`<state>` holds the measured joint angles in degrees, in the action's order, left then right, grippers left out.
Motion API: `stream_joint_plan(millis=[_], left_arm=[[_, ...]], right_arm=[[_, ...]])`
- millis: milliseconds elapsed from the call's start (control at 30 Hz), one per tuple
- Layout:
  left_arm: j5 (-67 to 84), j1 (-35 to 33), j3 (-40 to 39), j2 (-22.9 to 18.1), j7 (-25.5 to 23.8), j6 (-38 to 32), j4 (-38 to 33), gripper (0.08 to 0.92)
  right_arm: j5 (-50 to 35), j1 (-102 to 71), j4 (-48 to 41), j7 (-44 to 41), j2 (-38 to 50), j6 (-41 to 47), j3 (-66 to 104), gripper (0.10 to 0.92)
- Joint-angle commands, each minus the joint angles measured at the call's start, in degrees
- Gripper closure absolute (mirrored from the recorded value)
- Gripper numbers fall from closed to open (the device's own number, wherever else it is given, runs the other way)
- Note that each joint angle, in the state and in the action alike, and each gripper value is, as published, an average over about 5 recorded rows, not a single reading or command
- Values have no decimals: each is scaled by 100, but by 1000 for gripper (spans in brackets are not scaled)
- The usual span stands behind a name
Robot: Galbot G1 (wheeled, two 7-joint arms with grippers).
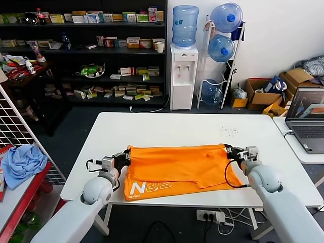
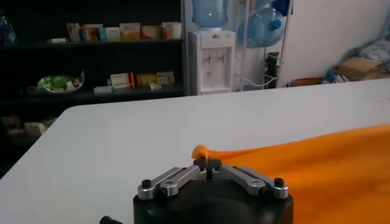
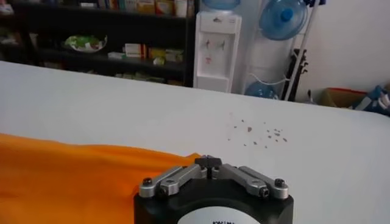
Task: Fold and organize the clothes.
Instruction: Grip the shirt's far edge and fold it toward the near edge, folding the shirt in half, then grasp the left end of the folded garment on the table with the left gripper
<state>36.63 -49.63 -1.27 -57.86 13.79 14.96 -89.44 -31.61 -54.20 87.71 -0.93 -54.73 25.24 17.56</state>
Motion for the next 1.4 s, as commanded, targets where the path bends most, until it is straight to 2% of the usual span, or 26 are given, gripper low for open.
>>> stream_joint_plan(millis=[33, 333, 467, 767, 1200, 1333, 1400], left_arm=[[-122, -1691, 269, 613, 150, -36, -1780, 906], [-575, -2426, 352, 560, 230, -79, -1999, 906], [-895, -2547, 385, 386, 253, -324, -2011, 854], [-984, -2450, 503, 72, 382, -559, -1802, 597], [583, -2106, 557, -193, 735, -80, -1285, 219], [739, -2049, 541, -221, 750, 9, -1217, 182], [759, -2026, 528, -240, 759, 8, -1186, 207]], right_arm=[[261, -2122, 1594, 93, 317, 28, 756, 901], [638, -2764, 1869, 71, 212, 13, 953, 901], [762, -2739, 1795, 111, 151, -50, 966, 874], [787, -2702, 1780, 162, 72, -139, 992, 628], [746, -2714, 1863, 153, 26, -116, 990, 254], [715, -2752, 1939, 152, 33, -95, 1015, 207], [704, -2767, 1975, 152, 36, -86, 1022, 204]])
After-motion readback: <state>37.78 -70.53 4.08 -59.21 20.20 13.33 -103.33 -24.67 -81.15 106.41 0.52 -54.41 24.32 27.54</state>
